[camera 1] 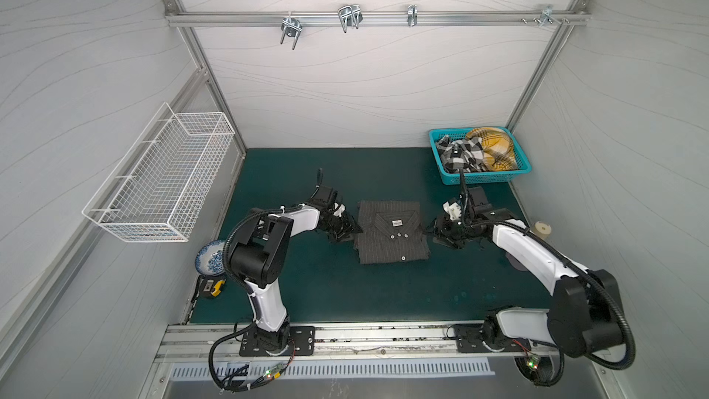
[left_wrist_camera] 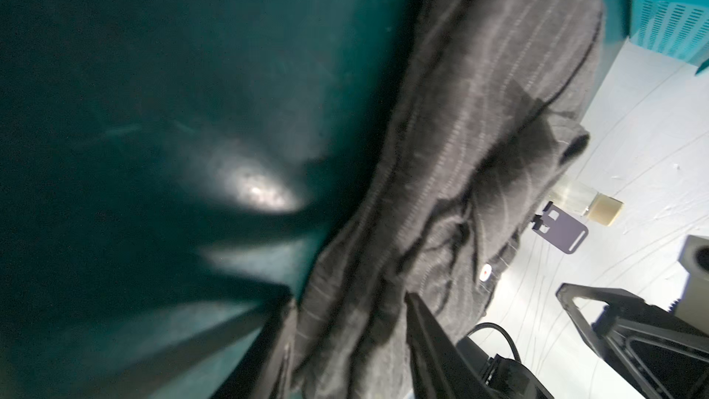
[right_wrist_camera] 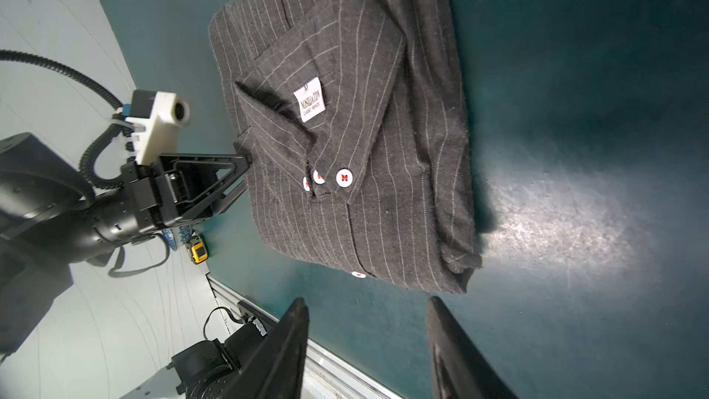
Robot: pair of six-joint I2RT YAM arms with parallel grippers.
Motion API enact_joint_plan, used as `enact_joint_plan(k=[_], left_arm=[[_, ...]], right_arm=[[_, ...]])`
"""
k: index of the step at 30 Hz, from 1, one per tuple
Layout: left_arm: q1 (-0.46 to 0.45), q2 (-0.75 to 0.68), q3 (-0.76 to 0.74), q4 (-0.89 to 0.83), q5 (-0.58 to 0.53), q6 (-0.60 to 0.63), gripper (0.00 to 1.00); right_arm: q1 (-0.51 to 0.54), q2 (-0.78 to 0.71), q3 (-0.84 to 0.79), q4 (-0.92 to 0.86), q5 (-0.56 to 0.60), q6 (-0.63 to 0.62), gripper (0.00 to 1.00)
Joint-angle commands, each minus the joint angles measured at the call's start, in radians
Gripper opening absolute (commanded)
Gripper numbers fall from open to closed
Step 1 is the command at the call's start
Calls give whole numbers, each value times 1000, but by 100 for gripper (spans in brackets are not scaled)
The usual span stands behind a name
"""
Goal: Fold and stack the long sleeve shirts
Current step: 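Release the shirt with the right gripper and withdraw it while the left gripper holds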
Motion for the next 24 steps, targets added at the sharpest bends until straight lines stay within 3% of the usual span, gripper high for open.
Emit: enact_joint_plan(k=[1,15,24], left_arm=[[-8,46,40,33,-13,-2,45],[-62,102,83,101,31,-62,23],[-62,76,127,52,32,-37,5]], right_arm=[[-6,8,-2,8,-12,7,51],[-12,27,-19,13,-24,1,51],[-13,23,-23,11,-15,0,51]])
